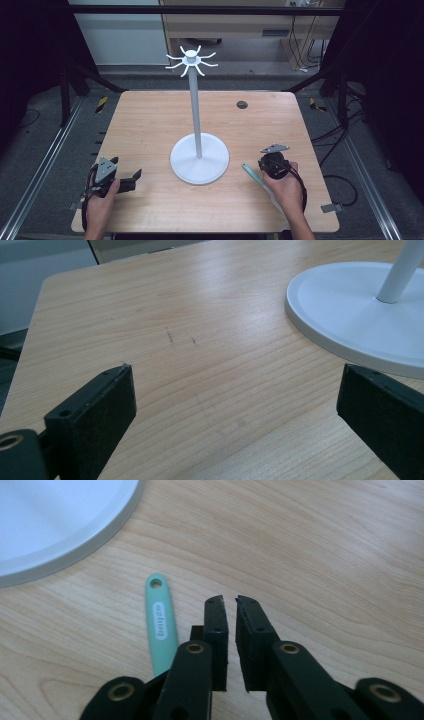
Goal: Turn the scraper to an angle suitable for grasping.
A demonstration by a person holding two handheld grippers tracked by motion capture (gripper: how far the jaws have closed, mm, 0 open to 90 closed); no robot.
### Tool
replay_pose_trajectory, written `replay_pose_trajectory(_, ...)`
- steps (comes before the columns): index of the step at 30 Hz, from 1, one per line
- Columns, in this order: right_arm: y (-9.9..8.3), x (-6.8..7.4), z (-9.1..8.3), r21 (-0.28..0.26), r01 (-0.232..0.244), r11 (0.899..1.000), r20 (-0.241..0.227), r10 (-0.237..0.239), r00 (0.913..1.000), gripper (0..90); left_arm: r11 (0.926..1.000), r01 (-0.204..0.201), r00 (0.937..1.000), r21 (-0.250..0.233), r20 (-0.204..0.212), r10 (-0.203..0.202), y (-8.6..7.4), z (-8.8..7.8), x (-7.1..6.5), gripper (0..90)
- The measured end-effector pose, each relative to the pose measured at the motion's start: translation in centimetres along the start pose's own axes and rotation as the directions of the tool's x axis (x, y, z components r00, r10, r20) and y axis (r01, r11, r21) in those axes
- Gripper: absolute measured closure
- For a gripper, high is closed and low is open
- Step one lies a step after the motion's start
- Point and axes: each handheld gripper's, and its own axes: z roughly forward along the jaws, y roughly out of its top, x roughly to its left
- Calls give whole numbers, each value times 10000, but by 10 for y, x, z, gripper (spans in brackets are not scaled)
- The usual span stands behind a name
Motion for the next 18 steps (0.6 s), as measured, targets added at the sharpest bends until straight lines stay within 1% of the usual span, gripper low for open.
replay_pose_trajectory(3, 0, 4, 1, 110, 210, 9997, -315, -206, 9993, 900, 10000, -35, 10000, 27, 10, 35, 0, 1, 0, 20)
replay_pose_trajectory(4, 1, 5, 2, 117, 208, 9997, -458, -203, 9987, 900, 10000, -8, 10000, 40, 30, 8, 0, 1, 0, 20)
replay_pose_trajectory(5, 1, 6, 2, 165, 339, 9993, -492, -330, 9982, 900, 10000, -17, 10000, 48, 36, 17, 0, 1, 0, 20)
replay_pose_trajectory(7, 1, 9, 4, 252, 427, 9988, -657, -409, 9970, 900, 10000, -34, 10000, 49, 44, 33, 0, 2, 0, 20)
replay_pose_trajectory(12, 2, 14, 11, 401, 601, 9974, -756, -570, 9955, 900, 10000, -58, 10000, 62, 72, 58, 0, 2, -1, 21)
replay_pose_trajectory(17, 4, 16, 19, 513, 549, 9972, -779, -508, 9957, 900, 9999, -105, 9999, 88, 119, 104, 1, 2, -1, 21)
replay_pose_trajectory(18, 5, 16, 20, 544, 585, 9968, -727, -544, 9959, 900, 9999, -106, 9999, 87, 126, 105, 1, 2, -1, 21)
